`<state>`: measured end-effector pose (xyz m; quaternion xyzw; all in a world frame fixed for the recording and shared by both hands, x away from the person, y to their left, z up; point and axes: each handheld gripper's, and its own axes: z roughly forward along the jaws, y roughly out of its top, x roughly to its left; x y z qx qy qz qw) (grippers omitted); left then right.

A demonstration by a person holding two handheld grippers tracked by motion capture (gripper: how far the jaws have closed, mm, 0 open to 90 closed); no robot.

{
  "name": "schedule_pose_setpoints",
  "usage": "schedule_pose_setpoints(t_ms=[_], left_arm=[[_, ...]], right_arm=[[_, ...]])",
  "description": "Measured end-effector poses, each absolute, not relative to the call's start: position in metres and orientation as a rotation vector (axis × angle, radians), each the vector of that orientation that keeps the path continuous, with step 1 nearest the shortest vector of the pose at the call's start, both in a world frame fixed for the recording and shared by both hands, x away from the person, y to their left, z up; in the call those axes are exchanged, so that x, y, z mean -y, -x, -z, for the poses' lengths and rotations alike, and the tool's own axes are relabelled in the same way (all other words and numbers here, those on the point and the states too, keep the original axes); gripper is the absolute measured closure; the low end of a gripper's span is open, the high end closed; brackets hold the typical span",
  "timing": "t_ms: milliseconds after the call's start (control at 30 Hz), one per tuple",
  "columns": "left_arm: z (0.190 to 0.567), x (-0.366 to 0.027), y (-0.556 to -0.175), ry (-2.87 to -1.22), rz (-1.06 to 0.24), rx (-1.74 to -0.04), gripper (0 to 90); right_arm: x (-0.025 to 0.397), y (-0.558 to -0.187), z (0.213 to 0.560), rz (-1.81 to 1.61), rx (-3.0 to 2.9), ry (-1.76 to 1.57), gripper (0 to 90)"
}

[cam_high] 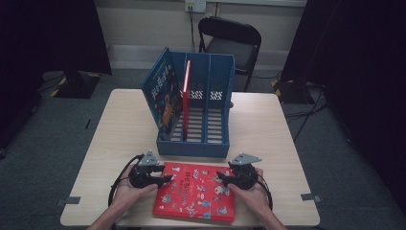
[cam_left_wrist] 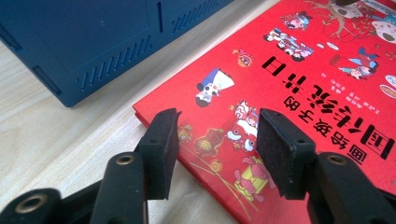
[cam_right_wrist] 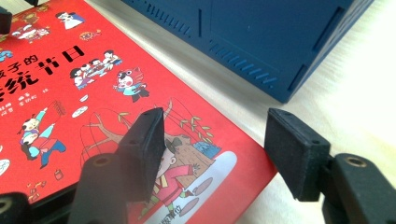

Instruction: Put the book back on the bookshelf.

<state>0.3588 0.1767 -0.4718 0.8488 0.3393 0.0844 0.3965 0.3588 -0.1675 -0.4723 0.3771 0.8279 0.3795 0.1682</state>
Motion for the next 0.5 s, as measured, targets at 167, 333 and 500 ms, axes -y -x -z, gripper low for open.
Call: schedule_pose_setpoints(t_ms=[167, 333, 500], left_arm=[[0.471, -0.176, -0.360, -2.138, -0.179, -0.875, 50.8], [0.471, -0.176, -0.360, -2.132, -0.169, -0.892, 51.0], [0.472, -0.176, -0.360, -2.146, -0.166, -0.893, 49.3]], right_arm=[[0.167, -0.349, 0.471, -1.052, -2.341, -1.086, 40.7], [0.172, -0.342, 0.470, -1.055, -2.343, -1.087, 43.8], [0.176, -0.332, 0.470, -1.055, -2.341, -1.102, 45.3]])
